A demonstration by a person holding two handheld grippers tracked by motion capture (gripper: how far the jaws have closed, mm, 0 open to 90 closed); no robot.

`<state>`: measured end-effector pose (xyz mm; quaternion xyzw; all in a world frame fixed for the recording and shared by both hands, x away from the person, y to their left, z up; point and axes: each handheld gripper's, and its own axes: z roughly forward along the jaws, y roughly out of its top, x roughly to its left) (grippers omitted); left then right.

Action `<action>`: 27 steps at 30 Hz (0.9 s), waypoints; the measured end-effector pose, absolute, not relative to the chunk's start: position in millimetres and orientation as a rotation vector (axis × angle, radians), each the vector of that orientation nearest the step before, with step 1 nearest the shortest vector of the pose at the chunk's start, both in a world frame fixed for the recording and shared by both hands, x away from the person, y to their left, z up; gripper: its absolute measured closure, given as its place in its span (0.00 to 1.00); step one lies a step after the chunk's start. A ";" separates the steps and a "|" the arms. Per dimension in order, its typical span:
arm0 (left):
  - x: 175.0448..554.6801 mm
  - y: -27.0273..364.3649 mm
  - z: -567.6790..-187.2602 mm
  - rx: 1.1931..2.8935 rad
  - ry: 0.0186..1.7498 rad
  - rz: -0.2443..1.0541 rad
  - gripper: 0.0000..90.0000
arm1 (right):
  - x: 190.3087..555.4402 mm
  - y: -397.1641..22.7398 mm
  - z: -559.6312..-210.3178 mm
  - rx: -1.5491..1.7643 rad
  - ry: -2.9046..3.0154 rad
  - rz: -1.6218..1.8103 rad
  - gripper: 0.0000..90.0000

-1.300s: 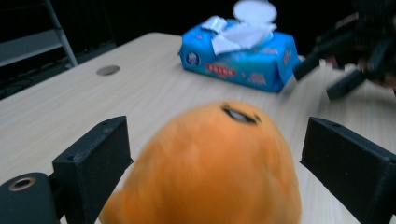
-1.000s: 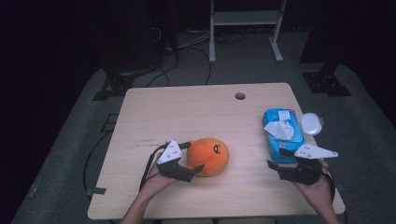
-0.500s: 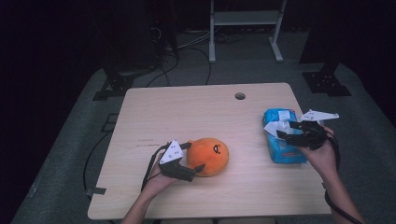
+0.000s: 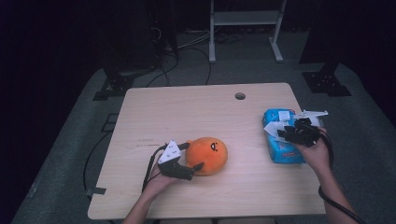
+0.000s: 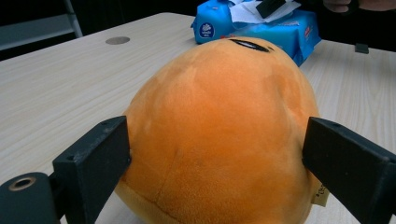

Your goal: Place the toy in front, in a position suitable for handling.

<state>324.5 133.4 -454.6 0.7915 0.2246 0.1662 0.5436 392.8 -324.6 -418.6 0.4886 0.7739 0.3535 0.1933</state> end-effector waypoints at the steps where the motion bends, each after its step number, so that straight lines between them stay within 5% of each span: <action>1: 324.5 133.4 -454.6 1.879 0.533 0.394 0.09 | 392.8 -324.6 -418.6 1.371 2.171 0.992 0.67; 5: 324.1 134.0 -454.5 1.881 0.508 0.388 0.16 | 393.3 -326.4 -419.1 1.387 2.145 0.982 0.77; 8: 324.6 135.1 -454.3 1.888 0.491 0.379 0.24 | 392.5 -326.9 -416.7 1.409 2.121 0.981 0.95; 27: 330.0 134.6 -458.0 1.871 0.494 0.330 0.27 | 378.2 -336.6 -388.6 1.431 2.101 1.261 0.99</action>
